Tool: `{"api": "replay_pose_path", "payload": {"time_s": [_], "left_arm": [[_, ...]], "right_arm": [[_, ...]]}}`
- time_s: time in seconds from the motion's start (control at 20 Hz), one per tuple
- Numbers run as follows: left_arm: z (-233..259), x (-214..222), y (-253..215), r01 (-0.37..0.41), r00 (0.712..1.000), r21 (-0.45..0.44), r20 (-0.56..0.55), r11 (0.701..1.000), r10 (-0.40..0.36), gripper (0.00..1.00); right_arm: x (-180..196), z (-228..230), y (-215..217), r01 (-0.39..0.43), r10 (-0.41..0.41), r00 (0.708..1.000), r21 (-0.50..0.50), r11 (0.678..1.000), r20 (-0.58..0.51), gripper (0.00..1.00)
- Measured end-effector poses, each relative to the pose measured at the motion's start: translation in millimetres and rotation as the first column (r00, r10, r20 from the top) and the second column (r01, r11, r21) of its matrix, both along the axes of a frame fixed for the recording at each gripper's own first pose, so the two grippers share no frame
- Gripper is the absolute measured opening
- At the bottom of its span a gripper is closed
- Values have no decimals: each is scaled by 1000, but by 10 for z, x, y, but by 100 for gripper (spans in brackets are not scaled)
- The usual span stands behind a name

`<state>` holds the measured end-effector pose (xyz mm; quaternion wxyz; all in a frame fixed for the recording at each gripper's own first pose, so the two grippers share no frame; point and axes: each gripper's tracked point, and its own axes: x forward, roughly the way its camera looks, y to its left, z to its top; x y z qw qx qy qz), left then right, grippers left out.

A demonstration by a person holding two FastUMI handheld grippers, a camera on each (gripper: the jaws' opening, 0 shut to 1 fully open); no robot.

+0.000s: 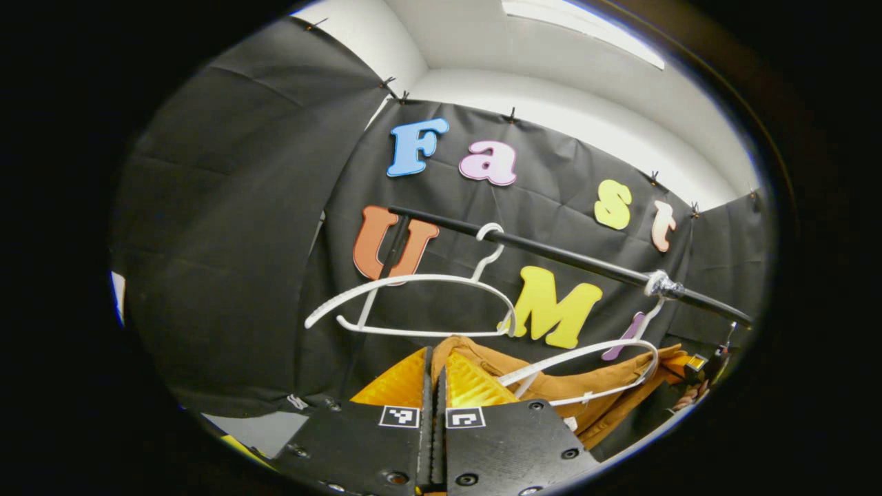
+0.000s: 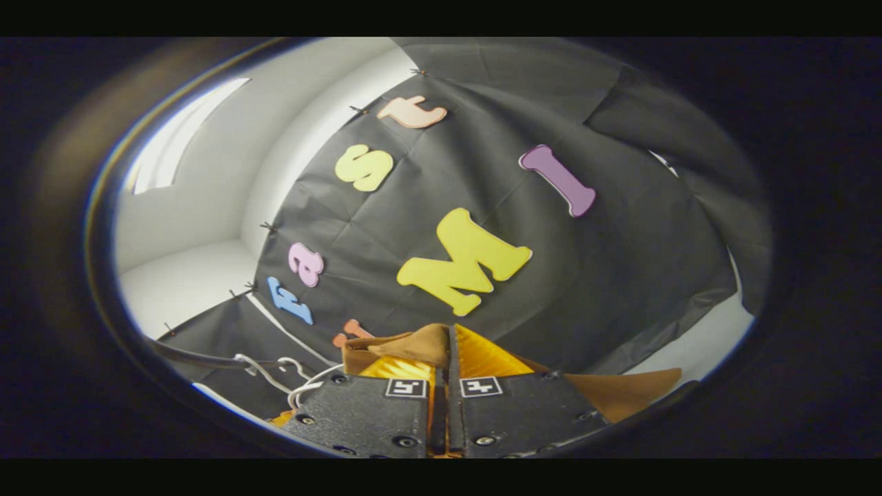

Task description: Grasp the clothes on the hanger with both hands and then place them into the laundry hamper below.

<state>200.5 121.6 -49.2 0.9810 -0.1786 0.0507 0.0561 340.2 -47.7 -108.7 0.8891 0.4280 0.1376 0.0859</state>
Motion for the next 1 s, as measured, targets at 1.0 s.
{"api": "replay_pose_path", "payload": {"time_s": [1.0], "left_arm": [[-714, -17, 69, 130, 984, -160, -100, 979, -147, 4]], "right_arm": [[40, -781, -94, -43, 43, 983, 7, 999, -178, 2]]}}
